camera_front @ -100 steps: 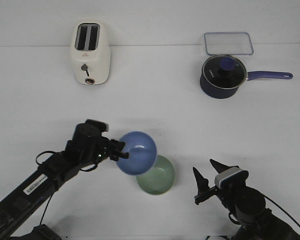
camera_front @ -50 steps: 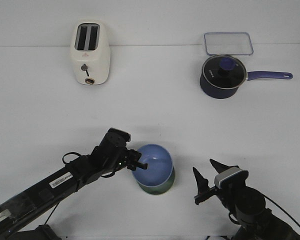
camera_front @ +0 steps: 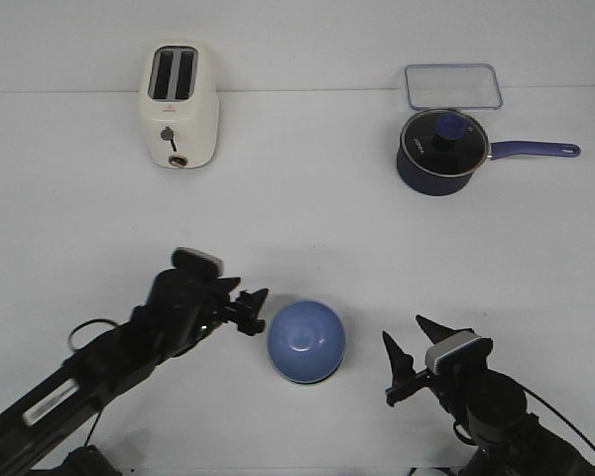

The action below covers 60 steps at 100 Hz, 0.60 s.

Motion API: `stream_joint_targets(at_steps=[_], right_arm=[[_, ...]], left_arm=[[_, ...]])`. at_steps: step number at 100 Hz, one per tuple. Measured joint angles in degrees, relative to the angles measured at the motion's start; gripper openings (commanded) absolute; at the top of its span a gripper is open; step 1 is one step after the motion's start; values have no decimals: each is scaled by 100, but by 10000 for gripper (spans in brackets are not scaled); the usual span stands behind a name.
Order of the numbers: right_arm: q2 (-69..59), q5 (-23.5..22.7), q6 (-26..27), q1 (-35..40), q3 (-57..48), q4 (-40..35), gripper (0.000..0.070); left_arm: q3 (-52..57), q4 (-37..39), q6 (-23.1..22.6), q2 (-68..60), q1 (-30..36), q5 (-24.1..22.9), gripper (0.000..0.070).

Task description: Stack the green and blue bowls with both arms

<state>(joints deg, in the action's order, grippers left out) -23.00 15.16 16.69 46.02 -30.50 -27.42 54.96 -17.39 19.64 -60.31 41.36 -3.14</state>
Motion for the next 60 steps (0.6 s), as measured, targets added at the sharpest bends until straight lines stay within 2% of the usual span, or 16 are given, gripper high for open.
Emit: stream_joint_targets(at_steps=[17,29,32,34,40,41,60], right_arm=[[0,0,0,2,0,2,440],[0,0,0,2,0,2,431],[0,0,0,0,0,2,382],[0,0,0,0,0,2,318],[0,0,2,0,0,2,25],[0,0,2,0,0,2,0],[0,0,-17,0,0,4,10]], left_arm=[[-363,-636,-387,1480,-168,-1023,382],[-1215,-787,-308,2315,-302,-1215,358],[-1394,-769,-251,2463,-308,-1215,312],[-1499,-745,-214,2546,-310,-1215,261],[-1727,-726,-116,2747,-310,-1213,29],[-1753,-723,-96,2771,-310,-1211,0],[-1847,-684,66,2911,-310,-1198,15]])
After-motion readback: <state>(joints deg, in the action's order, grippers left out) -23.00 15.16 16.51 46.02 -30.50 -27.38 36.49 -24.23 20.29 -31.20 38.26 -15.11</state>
